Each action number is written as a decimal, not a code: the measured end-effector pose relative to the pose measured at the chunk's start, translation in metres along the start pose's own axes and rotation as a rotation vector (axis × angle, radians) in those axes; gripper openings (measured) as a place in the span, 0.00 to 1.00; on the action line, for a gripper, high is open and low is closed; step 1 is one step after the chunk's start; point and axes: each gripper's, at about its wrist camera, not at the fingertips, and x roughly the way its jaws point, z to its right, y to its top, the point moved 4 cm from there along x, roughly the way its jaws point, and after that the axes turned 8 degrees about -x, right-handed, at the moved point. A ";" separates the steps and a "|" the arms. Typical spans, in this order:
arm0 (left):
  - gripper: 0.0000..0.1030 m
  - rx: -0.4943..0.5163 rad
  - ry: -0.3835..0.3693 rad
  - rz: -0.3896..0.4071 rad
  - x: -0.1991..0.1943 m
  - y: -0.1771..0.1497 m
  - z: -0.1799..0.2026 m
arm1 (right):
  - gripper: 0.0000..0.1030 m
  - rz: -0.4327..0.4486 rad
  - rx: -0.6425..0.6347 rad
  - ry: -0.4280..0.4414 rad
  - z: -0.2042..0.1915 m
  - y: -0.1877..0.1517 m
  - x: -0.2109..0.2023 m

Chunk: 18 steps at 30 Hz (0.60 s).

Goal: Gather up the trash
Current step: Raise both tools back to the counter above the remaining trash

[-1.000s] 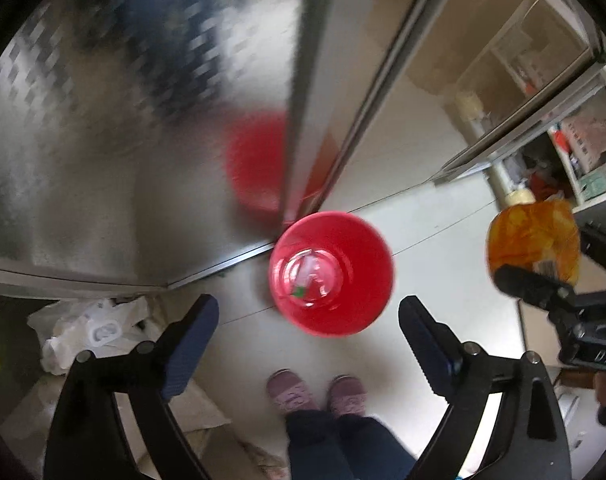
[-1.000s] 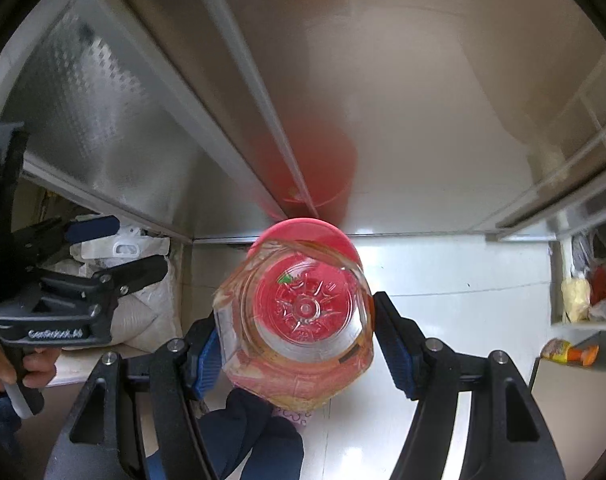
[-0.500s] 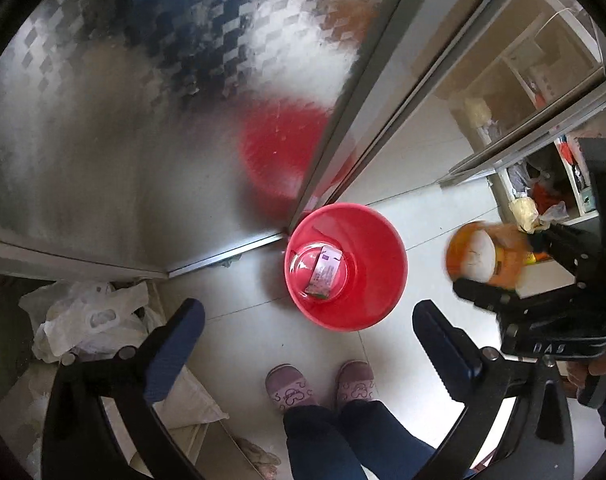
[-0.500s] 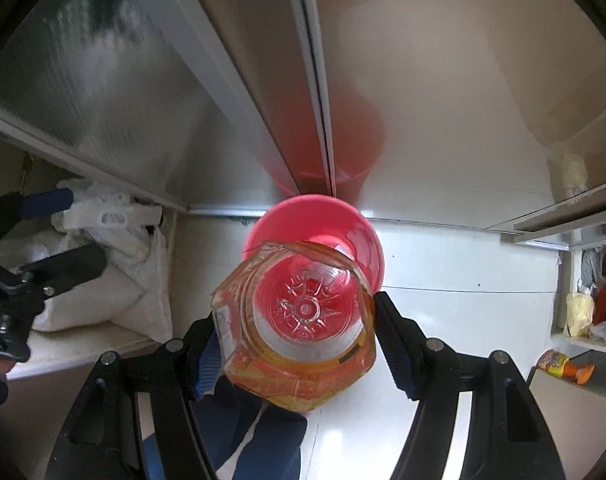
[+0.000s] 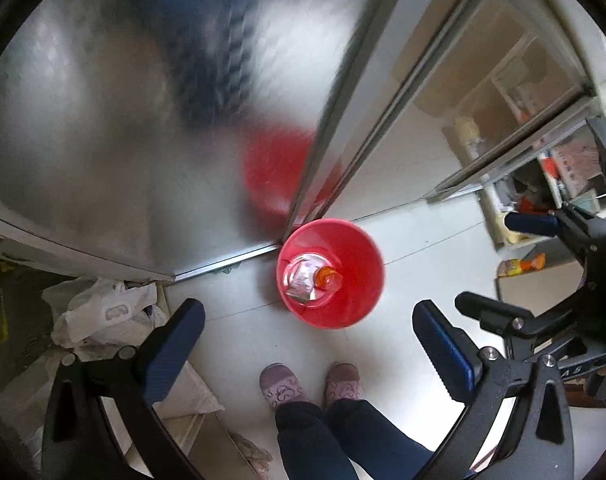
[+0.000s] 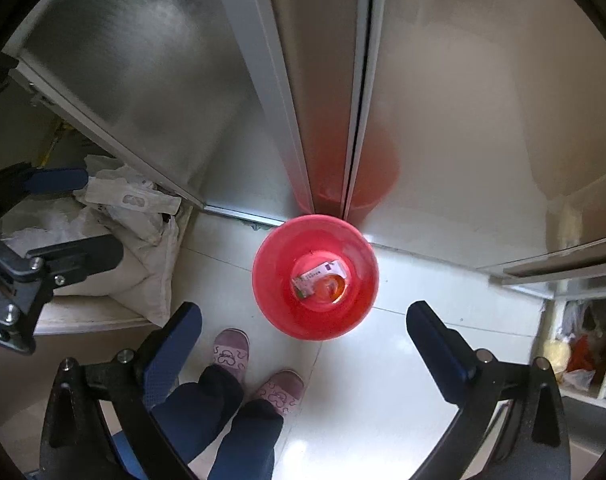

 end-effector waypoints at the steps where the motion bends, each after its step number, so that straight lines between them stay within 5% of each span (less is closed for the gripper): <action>1: 1.00 0.004 -0.006 0.013 -0.013 0.001 0.003 | 0.99 0.009 -0.001 -0.011 -0.002 0.001 -0.014; 9: 1.00 0.012 -0.041 0.116 -0.159 0.025 0.037 | 0.99 0.115 -0.005 -0.073 0.000 0.021 -0.172; 18: 1.00 0.009 0.008 0.292 -0.294 0.063 0.041 | 0.99 0.382 -0.027 -0.198 -0.010 0.051 -0.315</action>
